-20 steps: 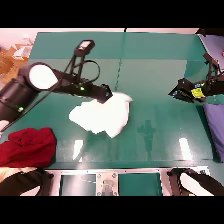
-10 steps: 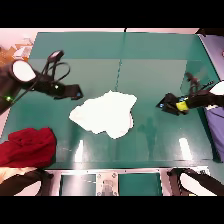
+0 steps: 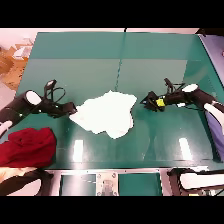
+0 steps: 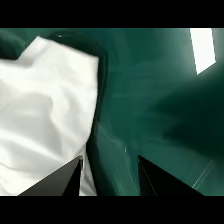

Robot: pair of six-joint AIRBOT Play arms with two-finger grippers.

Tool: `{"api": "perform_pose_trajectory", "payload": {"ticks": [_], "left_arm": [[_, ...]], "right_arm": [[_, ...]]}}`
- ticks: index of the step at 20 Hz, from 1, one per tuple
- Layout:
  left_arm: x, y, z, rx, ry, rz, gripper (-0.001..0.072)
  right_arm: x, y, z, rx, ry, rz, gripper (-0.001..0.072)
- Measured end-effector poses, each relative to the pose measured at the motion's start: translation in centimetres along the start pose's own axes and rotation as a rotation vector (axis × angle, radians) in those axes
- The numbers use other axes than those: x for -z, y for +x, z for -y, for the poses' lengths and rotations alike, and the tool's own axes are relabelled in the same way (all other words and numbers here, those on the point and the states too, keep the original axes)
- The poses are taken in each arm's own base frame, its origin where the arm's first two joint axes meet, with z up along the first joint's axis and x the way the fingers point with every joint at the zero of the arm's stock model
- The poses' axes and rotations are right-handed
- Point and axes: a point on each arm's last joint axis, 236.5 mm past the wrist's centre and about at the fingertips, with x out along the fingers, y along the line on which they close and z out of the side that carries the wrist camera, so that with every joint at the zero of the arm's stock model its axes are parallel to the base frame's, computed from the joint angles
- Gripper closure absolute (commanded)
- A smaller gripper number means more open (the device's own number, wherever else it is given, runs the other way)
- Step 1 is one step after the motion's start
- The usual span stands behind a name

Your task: Fold the shirts.

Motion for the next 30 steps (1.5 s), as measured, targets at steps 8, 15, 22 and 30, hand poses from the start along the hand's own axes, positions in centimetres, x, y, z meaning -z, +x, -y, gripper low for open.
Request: {"api": "perform_pose_trajectory", "payload": {"ticks": [8, 15, 22, 30], "left_arm": [[0.8, 2.9, -0.3, 0.037, -0.010, -0.054, 0.0685], [-8.3, -3.3, 4.2, 0.061, 0.182, 0.132, 0.0686], [-17.3, -25.7, 15.0, 0.111, 0.449, 0.633, 0.0686], [-12.0, -48.5, 18.1, -0.032, 0.551, 1.074, 0.0686]], "right_arm": [[-2.1, 5.7, -3.3, -0.060, -0.039, -0.065, 0.0602], [-7.4, 1.0, -11.4, -0.185, -0.219, 0.037, 0.0697], [-7.2, -21.0, -25.0, -0.322, -0.580, 0.357, 0.0697], [2.4, -42.7, -28.9, -0.237, -0.788, 0.863, 0.0697]]}}
